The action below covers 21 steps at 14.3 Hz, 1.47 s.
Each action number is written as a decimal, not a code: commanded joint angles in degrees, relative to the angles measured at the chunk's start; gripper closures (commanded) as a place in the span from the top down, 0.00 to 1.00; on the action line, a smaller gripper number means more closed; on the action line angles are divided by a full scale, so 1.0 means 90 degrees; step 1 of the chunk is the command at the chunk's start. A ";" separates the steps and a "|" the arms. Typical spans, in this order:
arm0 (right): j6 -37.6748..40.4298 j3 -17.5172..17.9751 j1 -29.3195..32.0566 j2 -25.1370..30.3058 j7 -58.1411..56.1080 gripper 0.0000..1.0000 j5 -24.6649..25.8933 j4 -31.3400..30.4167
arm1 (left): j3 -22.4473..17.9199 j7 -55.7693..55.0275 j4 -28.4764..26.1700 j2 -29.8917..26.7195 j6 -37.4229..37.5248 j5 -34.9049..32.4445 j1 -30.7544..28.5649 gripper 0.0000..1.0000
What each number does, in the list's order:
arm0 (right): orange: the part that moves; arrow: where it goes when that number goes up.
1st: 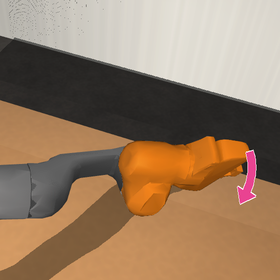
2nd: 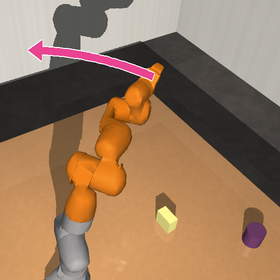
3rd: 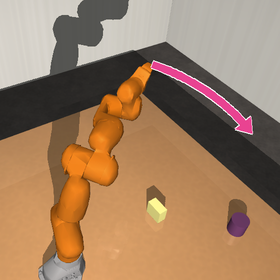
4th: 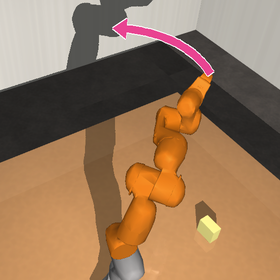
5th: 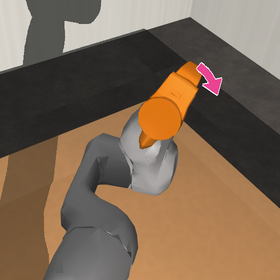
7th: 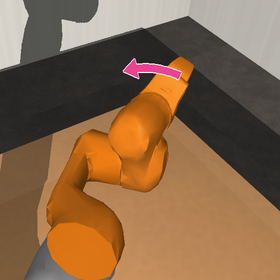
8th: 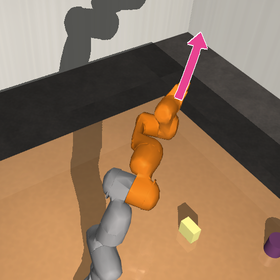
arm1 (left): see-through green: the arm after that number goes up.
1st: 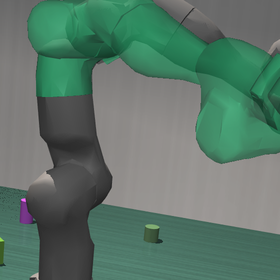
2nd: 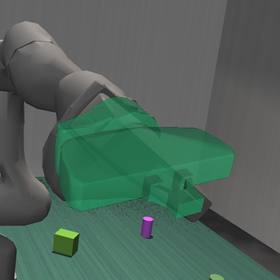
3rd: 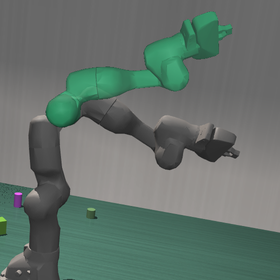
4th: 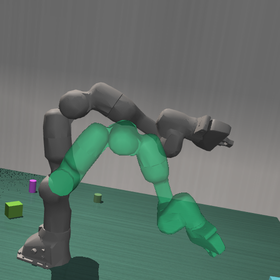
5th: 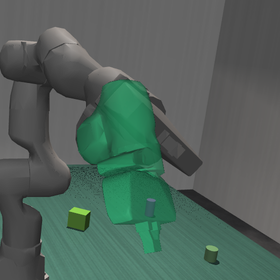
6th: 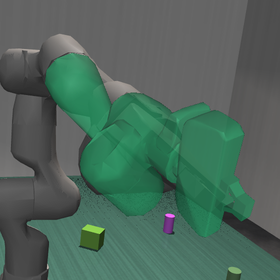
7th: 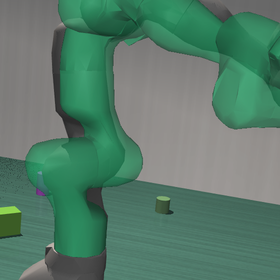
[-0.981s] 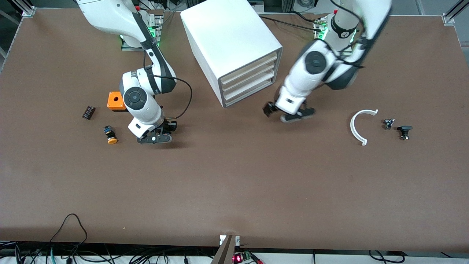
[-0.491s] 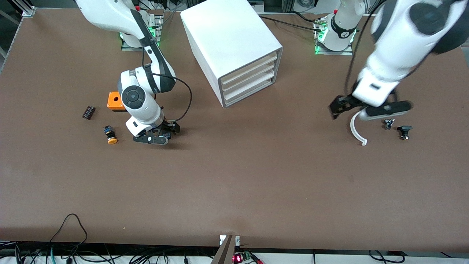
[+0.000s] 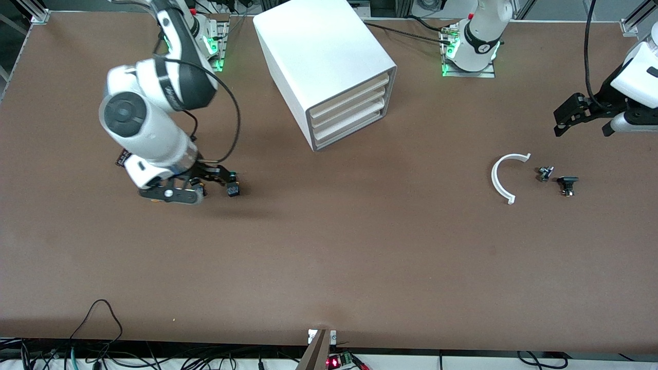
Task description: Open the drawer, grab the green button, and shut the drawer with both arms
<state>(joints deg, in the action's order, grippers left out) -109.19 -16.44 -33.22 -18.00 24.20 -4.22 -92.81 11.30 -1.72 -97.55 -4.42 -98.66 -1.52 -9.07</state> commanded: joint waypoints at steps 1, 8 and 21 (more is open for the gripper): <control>0.0997 -0.0020 0.0456 0.0037 -0.0023 1.00 -0.0028 0.0895 | -0.0025 0.0201 0.0087 0.0080 0.0093 0.0197 0.0051 1.00; 0.1732 0.1309 0.2168 0.0984 -0.0550 1.00 0.0674 0.1162 | -0.0453 0.0230 0.0185 0.0217 0.0054 0.0704 0.0099 1.00; 0.2016 0.1182 0.3115 0.1424 -0.2229 1.00 0.0723 0.0791 | -0.0318 0.0621 0.0234 0.0207 0.0103 0.0608 0.0138 1.00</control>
